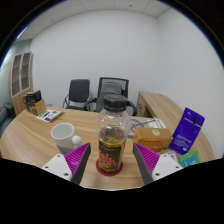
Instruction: Pour water
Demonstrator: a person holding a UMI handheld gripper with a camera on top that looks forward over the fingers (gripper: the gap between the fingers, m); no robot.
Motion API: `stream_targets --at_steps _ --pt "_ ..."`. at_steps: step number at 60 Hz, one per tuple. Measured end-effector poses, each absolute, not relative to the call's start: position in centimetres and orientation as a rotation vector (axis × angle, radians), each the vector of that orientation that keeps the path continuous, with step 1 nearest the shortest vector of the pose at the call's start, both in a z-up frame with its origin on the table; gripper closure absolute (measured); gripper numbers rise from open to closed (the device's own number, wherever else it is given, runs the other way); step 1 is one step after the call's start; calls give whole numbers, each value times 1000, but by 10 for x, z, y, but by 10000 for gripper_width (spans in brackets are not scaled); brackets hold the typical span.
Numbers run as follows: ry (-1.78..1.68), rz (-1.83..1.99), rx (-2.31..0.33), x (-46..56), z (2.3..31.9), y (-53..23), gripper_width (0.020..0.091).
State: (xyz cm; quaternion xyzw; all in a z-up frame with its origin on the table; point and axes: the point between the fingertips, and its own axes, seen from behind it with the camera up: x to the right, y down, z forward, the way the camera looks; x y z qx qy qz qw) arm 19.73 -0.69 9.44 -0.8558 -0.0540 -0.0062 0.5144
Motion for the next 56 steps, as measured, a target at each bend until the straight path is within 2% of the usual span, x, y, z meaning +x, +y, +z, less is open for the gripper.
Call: stream_targets --at_steps 8,16,28,42,56 --pt "-115 -73 -2093 190 127 -56 243" --pt "-112 -126 -2084 168 172 -124 247" --pt "-76 -114 -2111 116 215 -232 248" --pt "-52 -103 -2130 82 232 -308 250" --pt "-42 -146 -2109 82 246 -324 248"
